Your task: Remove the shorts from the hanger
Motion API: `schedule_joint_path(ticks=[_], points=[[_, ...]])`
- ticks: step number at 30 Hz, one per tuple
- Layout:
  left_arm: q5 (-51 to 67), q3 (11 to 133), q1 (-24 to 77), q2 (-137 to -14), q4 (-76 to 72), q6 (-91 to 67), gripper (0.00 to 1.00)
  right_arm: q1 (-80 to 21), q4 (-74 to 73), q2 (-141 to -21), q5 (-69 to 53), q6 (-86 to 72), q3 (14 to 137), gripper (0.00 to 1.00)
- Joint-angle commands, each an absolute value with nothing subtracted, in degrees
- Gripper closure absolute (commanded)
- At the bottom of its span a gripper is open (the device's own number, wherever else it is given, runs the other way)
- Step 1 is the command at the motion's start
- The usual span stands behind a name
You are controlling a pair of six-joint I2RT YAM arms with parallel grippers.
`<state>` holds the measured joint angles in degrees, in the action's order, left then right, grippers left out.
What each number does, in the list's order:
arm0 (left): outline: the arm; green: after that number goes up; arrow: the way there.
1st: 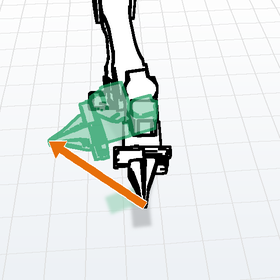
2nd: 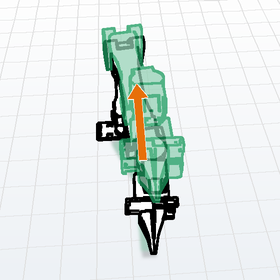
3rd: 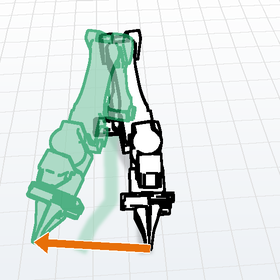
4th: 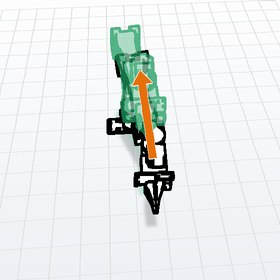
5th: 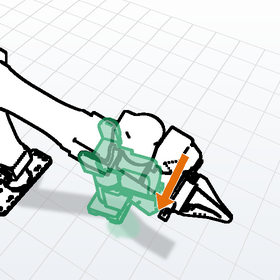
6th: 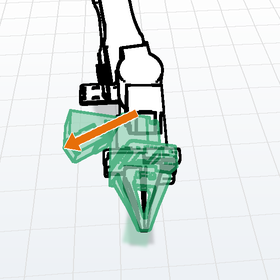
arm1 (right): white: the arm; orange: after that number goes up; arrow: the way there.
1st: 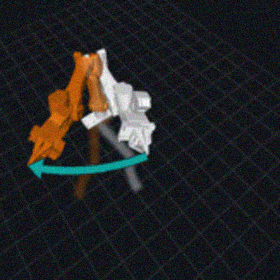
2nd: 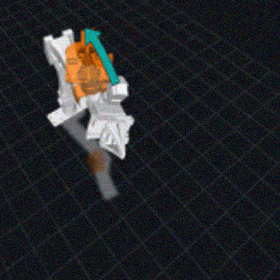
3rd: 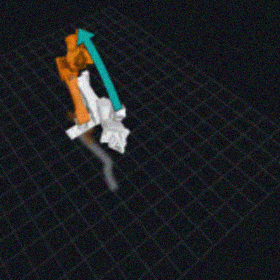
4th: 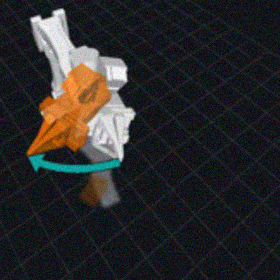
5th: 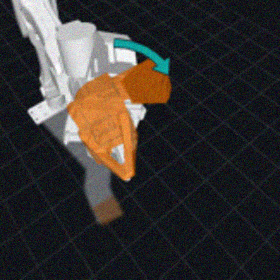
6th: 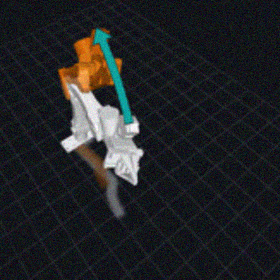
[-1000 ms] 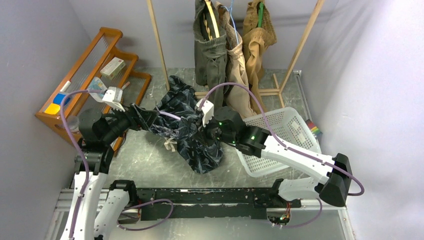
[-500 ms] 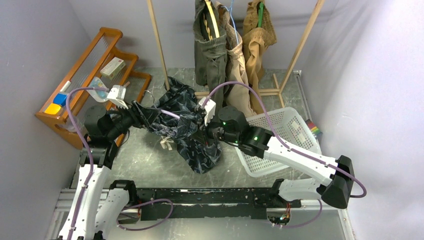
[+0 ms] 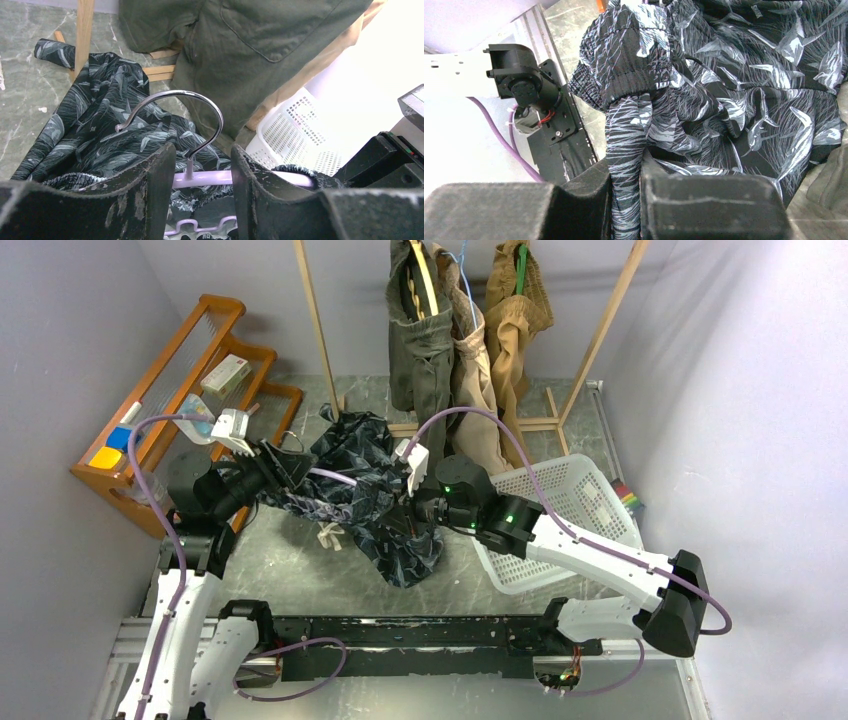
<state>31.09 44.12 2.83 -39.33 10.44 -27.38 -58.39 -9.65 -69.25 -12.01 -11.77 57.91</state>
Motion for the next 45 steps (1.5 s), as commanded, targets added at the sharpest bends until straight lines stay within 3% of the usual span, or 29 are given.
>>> schedule_joint_path(ticks=[1, 7, 13, 16, 18, 24, 26, 30, 33, 36, 40, 43, 45], points=[[30.7, 43.5, 2.9, -38.8, 8.9, -26.3, 0.54, -58.7, -3.2, -68.1, -14.8, -12.9, 58.3, 1.0], [31.5, 43.3, 2.9, -39.2, 10.4, -24.9, 0.54, -58.8, -1.6, -67.0, -13.1, -14.3, 57.9, 1.0], [31.1, 43.4, 2.9, -39.8, 12.0, -22.9, 0.64, -58.7, -1.3, -67.2, -15.0, -14.8, 58.4, 1.0], [30.5, 43.1, 2.9, -39.9, 11.9, -22.6, 0.64, -58.8, -1.3, -67.3, -16.6, -14.5, 58.6, 1.0], [30.7, 43.0, 2.9, -40.1, 11.5, -22.4, 0.71, -58.7, -1.8, -67.6, -17.5, -14.1, 58.9, 1.0], [31.1, 42.6, 2.9, -40.8, 9.5, -23.8, 0.67, -58.7, -3.6, -68.7, -19.7, -12.9, 59.6, 1.0], [30.7, 42.5, 2.9, -40.9, 9.1, -23.7, 0.7, -58.8, -4.0, -68.6, -20.3, -12.5, 59.6, 1.0], [30.7, 42.6, 2.9, -40.9, 8.7, -23.6, 0.93, -58.8, -4.2, -68.6, -19.7, -12.6, 59.3, 1.0], [30.4, 43.0, 2.9, -40.7, 9.8, -22.8, 0.93, -58.7, -5.5, -68.9, -17.5, -12.8, 59.9, 1.0], [29.2, 42.9, 2.9, -39.8, 10.3, -22.6, 0.93, -58.8, -8.0, -70.1, -16.1, -12.1, 61.7, 0.86], [27.4, 42.2, 2.9, -38.4, 10.0, -23.3, 0.93, -58.7, -11.1, -71.9, -13.9, -12.3, 63.9, 0.55], [26.2, 42.5, 2.9, -37.6, 11.1, -23.1, 0.93, -58.8, -12.2, -72.3, -13.4, -12.5, 65.0, 0.42], [24.8, 42.9, 2.9, -37.1, 11.9, -22.7, 0.93, -58.7, -12.2, -71.7, -13.1, -12.4, 65.1, 0.38]])
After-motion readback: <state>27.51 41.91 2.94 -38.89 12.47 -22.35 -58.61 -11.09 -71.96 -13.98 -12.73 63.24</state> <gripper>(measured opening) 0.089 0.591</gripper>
